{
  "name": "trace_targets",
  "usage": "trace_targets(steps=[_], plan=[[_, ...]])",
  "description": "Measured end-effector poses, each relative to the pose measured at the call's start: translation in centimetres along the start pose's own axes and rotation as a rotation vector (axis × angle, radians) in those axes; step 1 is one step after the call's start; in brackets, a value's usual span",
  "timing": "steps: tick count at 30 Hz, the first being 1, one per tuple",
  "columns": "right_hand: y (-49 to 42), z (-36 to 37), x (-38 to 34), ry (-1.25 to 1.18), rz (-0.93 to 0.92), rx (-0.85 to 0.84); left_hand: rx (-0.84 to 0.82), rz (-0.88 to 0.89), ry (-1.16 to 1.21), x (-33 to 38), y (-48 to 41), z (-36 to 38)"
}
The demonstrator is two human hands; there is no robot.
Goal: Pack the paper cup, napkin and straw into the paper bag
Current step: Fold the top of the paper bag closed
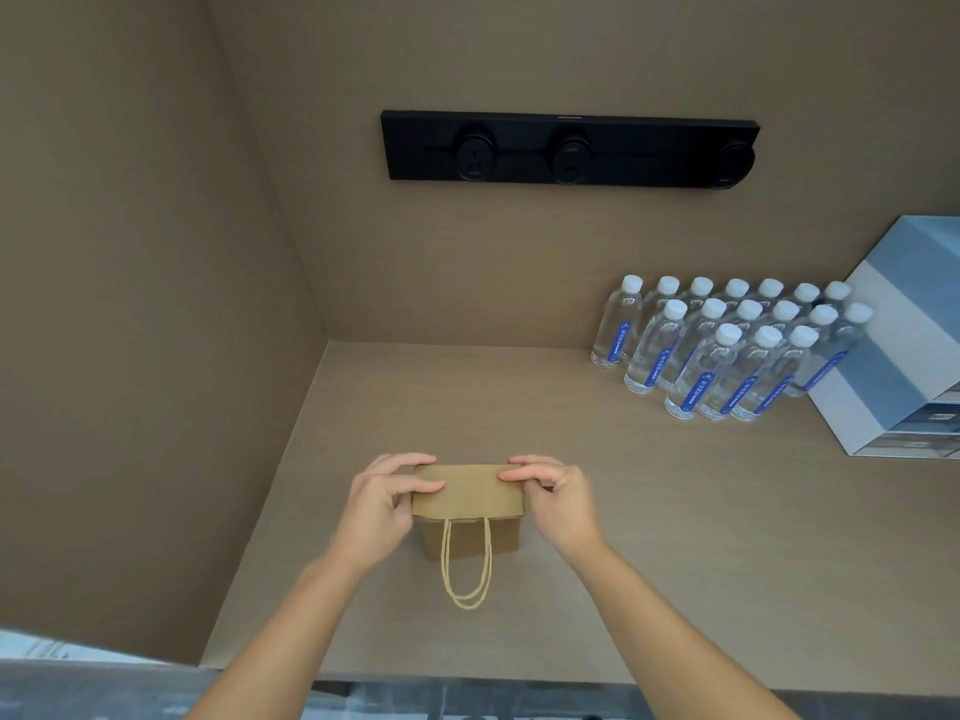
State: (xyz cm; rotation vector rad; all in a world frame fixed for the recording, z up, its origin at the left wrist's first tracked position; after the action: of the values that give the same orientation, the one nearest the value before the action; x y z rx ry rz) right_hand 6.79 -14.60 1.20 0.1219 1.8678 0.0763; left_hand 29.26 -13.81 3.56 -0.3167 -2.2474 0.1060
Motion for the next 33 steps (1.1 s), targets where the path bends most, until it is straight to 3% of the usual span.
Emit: trace_targets(steps=[2,7,12,24,33], plan=[[0.0,0.1,-0.3,0.113,-0.024,-0.023,-0.053,0.05,-0.099,0.3,0.0,0.2],[0.0,1.7,-1.6,0.471,-0.185,-0.131,-0.069,-0.015,-0.109,0.9,-0.4,0.2],[-0.4,2.8,-3.2,0.682,-0.274,-0.102,-0.059,-0.085,-0.118,0.8,-1.5,0.6],[-0.9,5.2,-5.2,0.717,-0.316,-0.155,-0.131,-0.197,-0.057,-0.2,-3.1,0.5],[-1.9,1.0,-3.1,0.678,-0.163,-0.189,-0.193,-0.206,-0.076,-2.0,-3.0,-0.7]])
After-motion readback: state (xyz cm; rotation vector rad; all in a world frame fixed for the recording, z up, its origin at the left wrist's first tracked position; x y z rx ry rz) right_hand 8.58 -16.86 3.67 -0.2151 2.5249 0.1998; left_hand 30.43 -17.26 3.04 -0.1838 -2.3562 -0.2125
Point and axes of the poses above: each hand's wrist, its own y-axis away from the middle knuckle, its own z-axis out of the palm, x = y × z, the point moved 6 cm from there along -y, towards the middle knuckle, and after that the axes turned 5 degrees about -x, right-handed, at the moved point
